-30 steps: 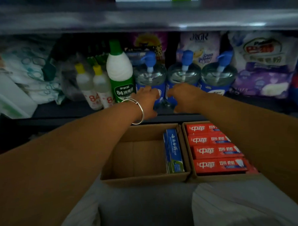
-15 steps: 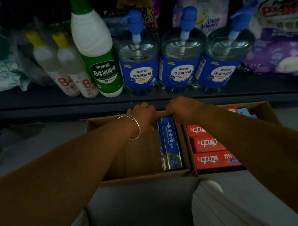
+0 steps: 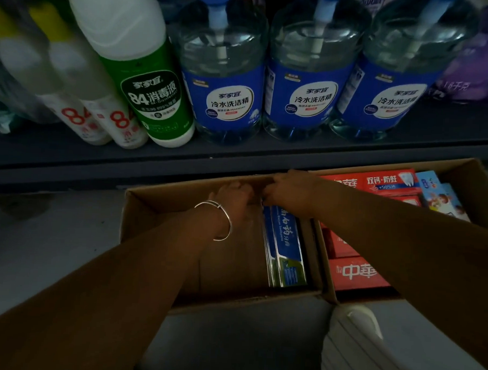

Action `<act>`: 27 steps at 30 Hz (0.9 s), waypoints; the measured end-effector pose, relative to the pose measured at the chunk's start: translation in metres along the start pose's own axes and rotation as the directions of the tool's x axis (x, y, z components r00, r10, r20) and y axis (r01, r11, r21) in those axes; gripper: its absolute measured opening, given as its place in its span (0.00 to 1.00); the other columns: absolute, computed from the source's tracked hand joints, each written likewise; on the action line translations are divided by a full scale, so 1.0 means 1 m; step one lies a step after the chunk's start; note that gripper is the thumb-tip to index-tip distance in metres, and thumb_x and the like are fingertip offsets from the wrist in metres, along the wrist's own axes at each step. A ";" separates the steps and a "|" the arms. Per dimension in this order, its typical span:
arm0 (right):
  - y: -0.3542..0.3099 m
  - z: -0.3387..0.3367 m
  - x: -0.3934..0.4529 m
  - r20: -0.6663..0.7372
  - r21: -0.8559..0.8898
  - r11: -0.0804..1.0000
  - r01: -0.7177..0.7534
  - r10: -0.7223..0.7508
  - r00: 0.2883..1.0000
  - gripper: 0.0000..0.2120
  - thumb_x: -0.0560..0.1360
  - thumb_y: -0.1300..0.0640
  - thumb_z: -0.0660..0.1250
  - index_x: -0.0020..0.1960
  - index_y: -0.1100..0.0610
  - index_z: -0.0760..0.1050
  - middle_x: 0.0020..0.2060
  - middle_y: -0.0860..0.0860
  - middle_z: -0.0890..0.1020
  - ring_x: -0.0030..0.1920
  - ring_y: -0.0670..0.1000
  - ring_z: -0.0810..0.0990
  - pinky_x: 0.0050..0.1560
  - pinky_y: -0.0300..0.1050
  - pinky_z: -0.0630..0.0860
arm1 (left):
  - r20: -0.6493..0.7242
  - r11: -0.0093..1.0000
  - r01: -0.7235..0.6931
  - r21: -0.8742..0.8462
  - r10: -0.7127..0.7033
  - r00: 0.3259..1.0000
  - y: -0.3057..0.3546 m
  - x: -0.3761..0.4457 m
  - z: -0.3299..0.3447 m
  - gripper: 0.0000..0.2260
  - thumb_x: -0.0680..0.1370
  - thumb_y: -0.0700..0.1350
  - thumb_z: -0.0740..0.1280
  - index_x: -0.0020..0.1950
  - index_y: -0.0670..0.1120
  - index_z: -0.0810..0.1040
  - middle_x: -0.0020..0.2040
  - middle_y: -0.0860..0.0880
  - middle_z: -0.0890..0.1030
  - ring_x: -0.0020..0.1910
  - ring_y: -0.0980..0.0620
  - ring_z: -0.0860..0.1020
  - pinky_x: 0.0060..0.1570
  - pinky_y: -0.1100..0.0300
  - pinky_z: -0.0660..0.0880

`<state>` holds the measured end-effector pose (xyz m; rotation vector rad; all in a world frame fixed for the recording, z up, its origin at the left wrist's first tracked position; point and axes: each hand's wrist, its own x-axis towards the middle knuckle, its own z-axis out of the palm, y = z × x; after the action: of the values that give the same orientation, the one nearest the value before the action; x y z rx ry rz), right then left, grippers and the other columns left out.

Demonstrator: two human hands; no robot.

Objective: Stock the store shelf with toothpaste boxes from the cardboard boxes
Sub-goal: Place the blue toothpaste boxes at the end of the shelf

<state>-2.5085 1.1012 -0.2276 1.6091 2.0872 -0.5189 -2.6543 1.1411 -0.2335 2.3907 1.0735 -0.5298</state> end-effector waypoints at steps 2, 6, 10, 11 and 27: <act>0.002 0.002 0.003 0.011 -0.031 0.999 0.027 -0.027 1.000 0.18 0.79 0.50 0.58 0.67 0.52 0.70 0.65 0.55 0.71 0.64 0.57 0.70 0.66 0.52 0.68 | 0.008 1.000 0.001 -0.009 -0.001 1.000 -0.002 0.003 0.003 0.23 0.76 0.47 0.67 0.69 0.45 0.66 0.69 0.44 0.66 0.68 0.45 0.66 0.66 0.49 0.66; 0.001 0.002 0.003 0.019 -0.072 0.997 0.023 -0.022 1.000 0.21 0.79 0.49 0.58 0.71 0.50 0.66 0.69 0.53 0.66 0.67 0.57 0.66 0.66 0.48 0.64 | 0.032 1.000 0.010 -0.025 -0.009 0.999 -0.002 0.009 0.009 0.24 0.74 0.46 0.69 0.68 0.44 0.67 0.68 0.44 0.67 0.67 0.45 0.66 0.66 0.48 0.66; 0.001 0.001 0.002 -0.024 -0.060 0.998 0.033 -0.034 0.999 0.20 0.81 0.51 0.55 0.72 0.51 0.63 0.69 0.54 0.65 0.66 0.57 0.65 0.65 0.48 0.64 | 0.048 0.999 0.016 -0.051 -0.014 0.999 0.000 0.011 0.013 0.26 0.74 0.46 0.69 0.70 0.44 0.65 0.68 0.44 0.67 0.68 0.44 0.67 0.66 0.47 0.66; 0.001 0.000 0.001 -0.038 -0.050 0.999 0.022 -0.024 0.999 0.20 0.81 0.51 0.55 0.72 0.51 0.62 0.69 0.54 0.65 0.66 0.57 0.65 0.64 0.47 0.64 | 0.054 0.998 0.014 -0.059 -0.011 0.999 0.002 0.012 0.013 0.26 0.75 0.45 0.68 0.71 0.44 0.64 0.68 0.43 0.67 0.68 0.44 0.67 0.66 0.47 0.66; -0.004 0.000 0.011 0.033 -0.143 0.985 0.092 -0.088 0.996 0.19 0.79 0.50 0.60 0.69 0.52 0.66 0.66 0.53 0.71 0.64 0.55 0.70 0.65 0.48 0.65 | 0.161 0.986 0.107 -0.124 -0.087 0.983 0.014 0.021 0.017 0.14 0.81 0.41 0.58 0.64 0.37 0.71 0.64 0.39 0.73 0.63 0.44 0.72 0.58 0.60 0.67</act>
<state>-2.5144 1.1085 -0.2336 1.4250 2.1339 -0.4064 -2.6334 1.1361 -0.2547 2.1533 1.1237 -0.6464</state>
